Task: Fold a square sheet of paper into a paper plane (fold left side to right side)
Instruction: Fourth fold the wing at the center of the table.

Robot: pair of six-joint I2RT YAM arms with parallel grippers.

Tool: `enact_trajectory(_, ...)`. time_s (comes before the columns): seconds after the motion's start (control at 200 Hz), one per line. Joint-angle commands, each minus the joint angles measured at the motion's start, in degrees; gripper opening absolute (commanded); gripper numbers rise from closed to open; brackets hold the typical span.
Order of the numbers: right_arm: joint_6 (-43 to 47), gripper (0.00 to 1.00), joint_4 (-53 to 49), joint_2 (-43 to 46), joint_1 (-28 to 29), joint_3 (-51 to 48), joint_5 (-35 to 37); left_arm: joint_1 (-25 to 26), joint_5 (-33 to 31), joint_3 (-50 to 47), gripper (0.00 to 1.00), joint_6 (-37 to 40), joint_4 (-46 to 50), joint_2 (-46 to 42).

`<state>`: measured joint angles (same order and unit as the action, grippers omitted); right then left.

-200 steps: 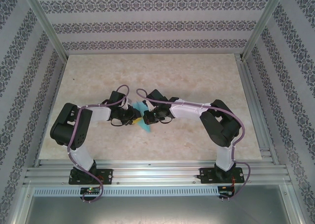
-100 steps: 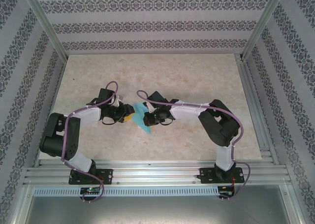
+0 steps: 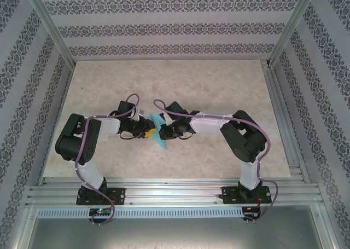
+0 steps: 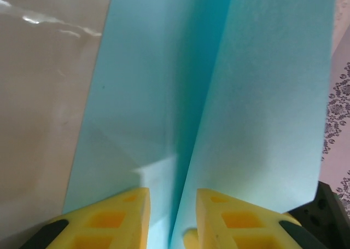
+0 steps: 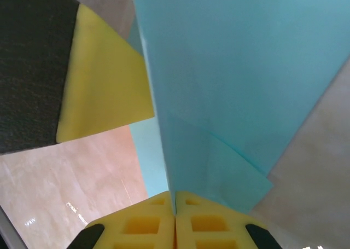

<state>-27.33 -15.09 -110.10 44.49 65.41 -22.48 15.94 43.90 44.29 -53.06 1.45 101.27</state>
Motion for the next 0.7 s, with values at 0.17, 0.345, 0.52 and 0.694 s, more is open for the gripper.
enact_trajectory(0.17,-1.17,0.15,2.14,0.15,-1.30,-0.80,-2.29,1.15,-0.68,2.54,0.28,-1.00,-3.03,3.61)
enact_trajectory(0.345,-0.89,0.23,0.21,1.16,-2.27,0.00,-2.20,1.40,-1.48,2.12,0.28,-0.73,-2.67,4.94)
enact_trajectory(0.52,-0.97,0.32,-1.29,2.17,-3.75,1.14,-2.80,1.69,-2.70,2.55,0.28,0.52,-0.62,5.68)
enact_trajectory(0.694,-0.56,0.38,-2.39,1.92,-4.02,3.08,-4.21,1.94,-3.74,3.00,0.29,1.88,1.47,6.12)
